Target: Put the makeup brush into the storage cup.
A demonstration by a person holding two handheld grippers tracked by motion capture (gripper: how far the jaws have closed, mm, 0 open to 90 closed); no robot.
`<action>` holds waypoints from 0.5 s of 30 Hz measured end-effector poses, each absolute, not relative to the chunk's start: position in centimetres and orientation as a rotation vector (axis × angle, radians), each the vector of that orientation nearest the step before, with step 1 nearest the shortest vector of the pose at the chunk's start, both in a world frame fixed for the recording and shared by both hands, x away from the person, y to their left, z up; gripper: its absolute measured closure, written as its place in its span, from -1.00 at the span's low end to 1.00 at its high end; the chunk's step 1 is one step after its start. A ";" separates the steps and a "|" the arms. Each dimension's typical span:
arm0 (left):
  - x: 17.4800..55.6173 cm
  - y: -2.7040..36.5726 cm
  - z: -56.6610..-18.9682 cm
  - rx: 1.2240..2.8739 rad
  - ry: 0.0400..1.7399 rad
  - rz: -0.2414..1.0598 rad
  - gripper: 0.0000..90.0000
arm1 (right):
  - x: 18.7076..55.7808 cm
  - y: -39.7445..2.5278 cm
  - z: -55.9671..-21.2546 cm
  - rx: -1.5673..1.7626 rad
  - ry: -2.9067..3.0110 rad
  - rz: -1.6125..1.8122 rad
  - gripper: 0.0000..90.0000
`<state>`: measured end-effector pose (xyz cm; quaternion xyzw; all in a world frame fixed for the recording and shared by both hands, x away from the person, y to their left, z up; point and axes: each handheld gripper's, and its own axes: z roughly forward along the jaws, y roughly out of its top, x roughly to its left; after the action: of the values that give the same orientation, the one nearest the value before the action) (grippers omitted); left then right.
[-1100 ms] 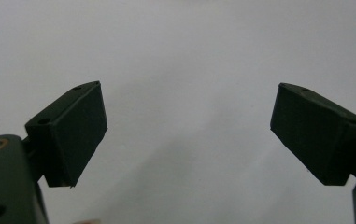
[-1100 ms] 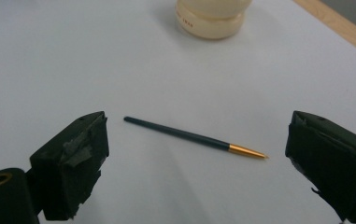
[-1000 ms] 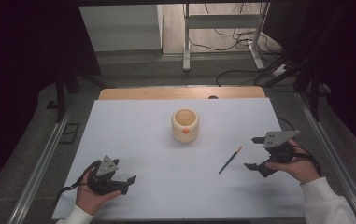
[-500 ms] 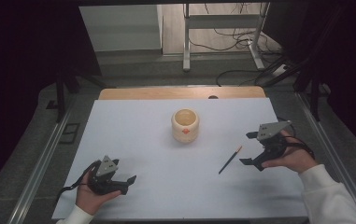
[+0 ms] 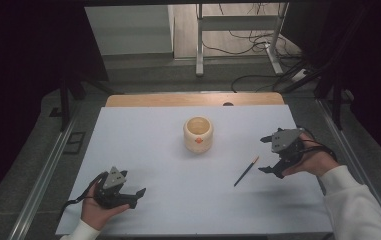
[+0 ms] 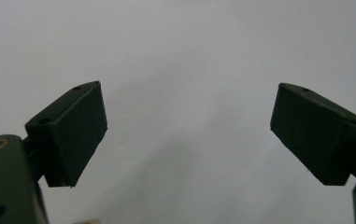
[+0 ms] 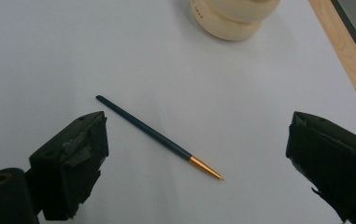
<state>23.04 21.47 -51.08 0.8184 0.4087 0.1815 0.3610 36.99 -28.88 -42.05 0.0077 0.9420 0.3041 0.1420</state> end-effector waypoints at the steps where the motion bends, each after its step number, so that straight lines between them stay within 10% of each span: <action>1: 23.1 21.5 -51.1 2.110 1.053 0.468 -0.74 | 37.1 -28.8 -42.0 -0.020 2.725 0.874 -0.79; 15: 23.0 21.5 -51.1 2.116 1.048 0.471 -0.74 | 37.8 -26.5 -43.2 -0.249 2.841 0.749 -0.66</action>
<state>23.04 21.48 -51.11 0.8204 0.4063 0.1827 0.3584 37.81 -26.52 -43.22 -0.0841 0.9590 0.2527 0.0965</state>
